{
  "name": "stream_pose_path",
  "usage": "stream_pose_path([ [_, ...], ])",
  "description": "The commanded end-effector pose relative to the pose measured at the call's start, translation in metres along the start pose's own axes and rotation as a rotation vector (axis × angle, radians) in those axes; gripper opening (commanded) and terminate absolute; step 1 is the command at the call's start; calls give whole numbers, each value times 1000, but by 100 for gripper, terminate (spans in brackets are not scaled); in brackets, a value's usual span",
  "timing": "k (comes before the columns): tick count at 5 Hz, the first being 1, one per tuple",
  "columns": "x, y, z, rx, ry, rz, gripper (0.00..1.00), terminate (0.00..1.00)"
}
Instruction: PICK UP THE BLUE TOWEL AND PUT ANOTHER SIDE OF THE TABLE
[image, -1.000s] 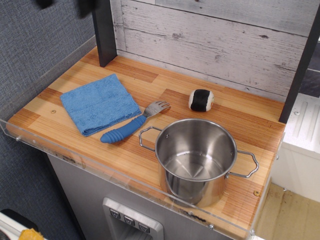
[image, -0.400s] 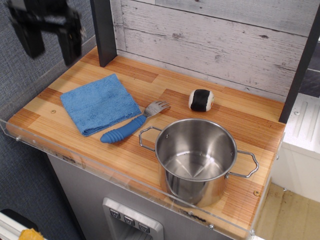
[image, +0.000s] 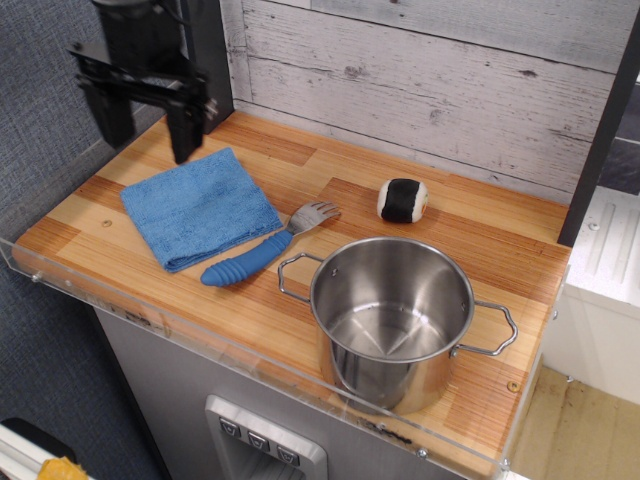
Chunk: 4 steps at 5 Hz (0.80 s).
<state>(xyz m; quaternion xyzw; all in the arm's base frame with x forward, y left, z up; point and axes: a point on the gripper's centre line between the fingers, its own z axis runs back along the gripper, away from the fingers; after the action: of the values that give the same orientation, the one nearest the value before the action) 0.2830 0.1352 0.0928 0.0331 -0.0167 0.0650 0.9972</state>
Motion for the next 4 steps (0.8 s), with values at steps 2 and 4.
stream_pose_path([
  [2,10,-11,-49,3,5,14,100,0],
  [4,15,-7,-78,67,56,-27,100,0],
])
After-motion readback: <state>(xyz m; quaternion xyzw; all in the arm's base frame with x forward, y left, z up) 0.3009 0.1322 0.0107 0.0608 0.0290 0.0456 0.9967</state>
